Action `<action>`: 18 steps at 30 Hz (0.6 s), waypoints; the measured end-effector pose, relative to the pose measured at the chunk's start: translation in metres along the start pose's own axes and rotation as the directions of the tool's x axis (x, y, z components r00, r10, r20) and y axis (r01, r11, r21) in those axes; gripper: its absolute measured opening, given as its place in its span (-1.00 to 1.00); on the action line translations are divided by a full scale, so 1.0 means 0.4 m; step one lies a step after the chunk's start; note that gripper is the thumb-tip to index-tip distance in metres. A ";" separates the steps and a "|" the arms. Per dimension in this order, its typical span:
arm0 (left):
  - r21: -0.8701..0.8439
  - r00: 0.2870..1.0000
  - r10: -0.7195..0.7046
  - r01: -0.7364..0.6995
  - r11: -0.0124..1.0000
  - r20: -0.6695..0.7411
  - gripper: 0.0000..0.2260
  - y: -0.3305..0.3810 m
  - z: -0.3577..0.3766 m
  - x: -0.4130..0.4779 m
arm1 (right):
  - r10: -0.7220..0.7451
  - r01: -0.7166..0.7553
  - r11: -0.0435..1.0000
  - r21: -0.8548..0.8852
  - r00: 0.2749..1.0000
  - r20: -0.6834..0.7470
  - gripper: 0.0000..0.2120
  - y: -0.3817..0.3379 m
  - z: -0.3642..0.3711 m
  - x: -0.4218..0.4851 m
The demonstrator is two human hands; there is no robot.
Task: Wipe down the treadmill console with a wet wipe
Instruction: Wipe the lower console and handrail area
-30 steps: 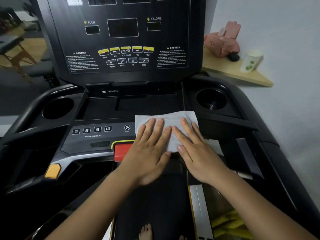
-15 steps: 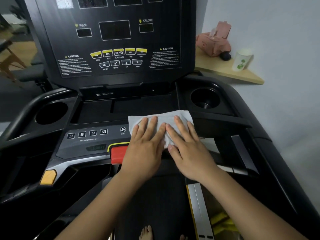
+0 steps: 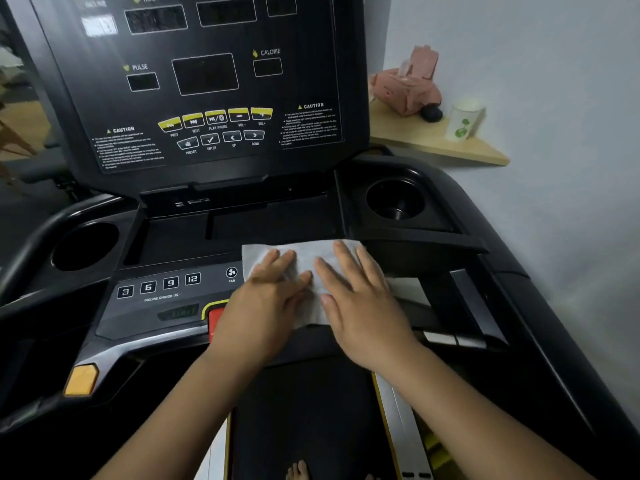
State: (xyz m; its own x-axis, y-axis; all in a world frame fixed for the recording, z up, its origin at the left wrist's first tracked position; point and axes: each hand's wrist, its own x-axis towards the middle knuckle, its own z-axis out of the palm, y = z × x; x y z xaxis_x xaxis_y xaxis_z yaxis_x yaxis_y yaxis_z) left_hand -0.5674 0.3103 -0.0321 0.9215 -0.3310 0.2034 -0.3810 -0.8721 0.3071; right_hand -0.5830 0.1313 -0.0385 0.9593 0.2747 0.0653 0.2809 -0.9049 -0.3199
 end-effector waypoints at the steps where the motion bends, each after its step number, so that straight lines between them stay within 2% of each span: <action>1: 0.021 1.000 0.003 -0.003 1.000 -0.015 -0.69 -0.007 0.004 0.006 | -0.008 0.007 0.999 -0.051 1.000 -0.020 -0.47 -0.005 0.014 0.013; 5: 0.150 0.997 0.065 -0.058 0.987 -0.040 -0.64 -0.024 0.014 0.019 | -0.017 0.016 0.990 -0.139 1.000 -0.007 -0.47 -0.012 0.018 0.045; 7: 0.162 0.997 0.051 -0.042 0.986 -0.052 -0.65 -0.016 0.010 -0.002 | -0.035 0.029 0.986 -0.163 0.999 -0.034 -0.48 -0.013 0.016 0.027; 12: 0.047 0.997 -0.030 0.033 0.998 -0.073 -0.73 -0.011 -0.001 -0.079 | -0.090 0.089 0.973 -0.214 0.996 0.004 -0.39 -0.020 0.051 -0.050; 15: 0.018 0.994 -0.058 0.060 0.998 -0.089 -0.69 -0.032 -0.002 -0.059 | -0.136 0.138 0.967 -0.215 0.990 0.025 -0.48 -0.018 0.038 -0.011; 18: 0.013 0.994 -0.069 0.070 0.997 -0.088 -0.69 -0.050 -0.007 -0.025 | -0.137 0.145 0.972 -0.184 0.989 0.054 -0.48 -0.018 0.014 0.048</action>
State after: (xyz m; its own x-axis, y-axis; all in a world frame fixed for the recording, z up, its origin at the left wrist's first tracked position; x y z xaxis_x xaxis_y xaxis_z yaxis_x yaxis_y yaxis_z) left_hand -0.5694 0.3321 -0.0377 0.9353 -0.2371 0.2627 -0.3142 -0.8978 0.3085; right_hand -0.5666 0.1449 -0.0403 0.9088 0.4132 0.0570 0.4171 -0.8998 -0.1279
